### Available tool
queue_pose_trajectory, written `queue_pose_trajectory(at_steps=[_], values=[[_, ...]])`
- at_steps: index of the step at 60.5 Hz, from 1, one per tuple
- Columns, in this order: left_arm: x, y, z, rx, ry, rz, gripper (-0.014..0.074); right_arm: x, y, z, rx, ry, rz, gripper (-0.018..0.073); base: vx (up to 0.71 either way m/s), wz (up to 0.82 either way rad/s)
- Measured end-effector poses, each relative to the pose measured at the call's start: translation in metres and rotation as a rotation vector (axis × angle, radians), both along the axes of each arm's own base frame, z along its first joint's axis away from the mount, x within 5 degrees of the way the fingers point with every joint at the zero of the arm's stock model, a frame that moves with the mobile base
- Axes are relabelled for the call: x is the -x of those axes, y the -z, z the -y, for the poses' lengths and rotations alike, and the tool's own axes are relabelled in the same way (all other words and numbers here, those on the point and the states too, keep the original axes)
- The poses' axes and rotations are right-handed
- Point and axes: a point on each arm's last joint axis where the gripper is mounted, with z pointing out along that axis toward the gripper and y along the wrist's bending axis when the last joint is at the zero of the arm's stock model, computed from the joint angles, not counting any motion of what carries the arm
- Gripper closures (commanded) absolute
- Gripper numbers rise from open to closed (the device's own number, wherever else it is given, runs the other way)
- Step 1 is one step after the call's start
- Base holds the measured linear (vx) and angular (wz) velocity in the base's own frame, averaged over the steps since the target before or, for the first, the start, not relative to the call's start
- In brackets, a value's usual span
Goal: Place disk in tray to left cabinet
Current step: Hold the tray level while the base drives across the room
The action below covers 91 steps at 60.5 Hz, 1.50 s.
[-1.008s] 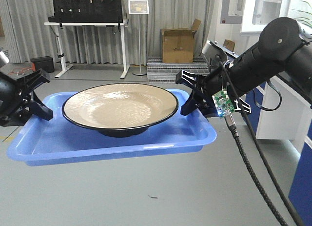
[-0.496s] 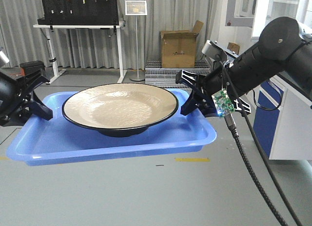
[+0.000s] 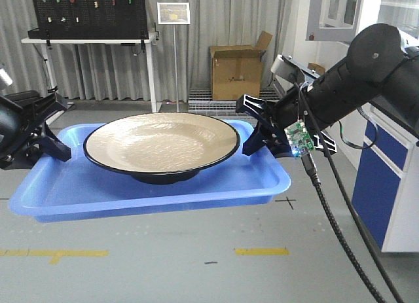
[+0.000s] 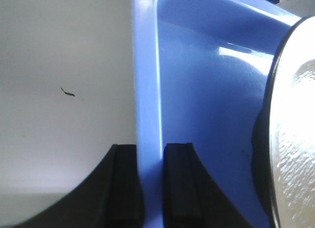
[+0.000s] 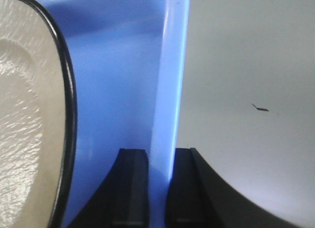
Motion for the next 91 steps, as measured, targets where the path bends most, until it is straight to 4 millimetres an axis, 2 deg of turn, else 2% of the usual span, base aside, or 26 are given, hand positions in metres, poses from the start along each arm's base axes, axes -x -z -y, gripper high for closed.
queue_pose_trajectory(at_steps=[91], values=[[0.0000, -0.0003, 0.0003, 0.002, 0.000, 0.000, 0.0598, 0.0000, 0.0000, 0.0000, 0.000, 0.000, 0.000, 0.0561, 0.56, 0.00]])
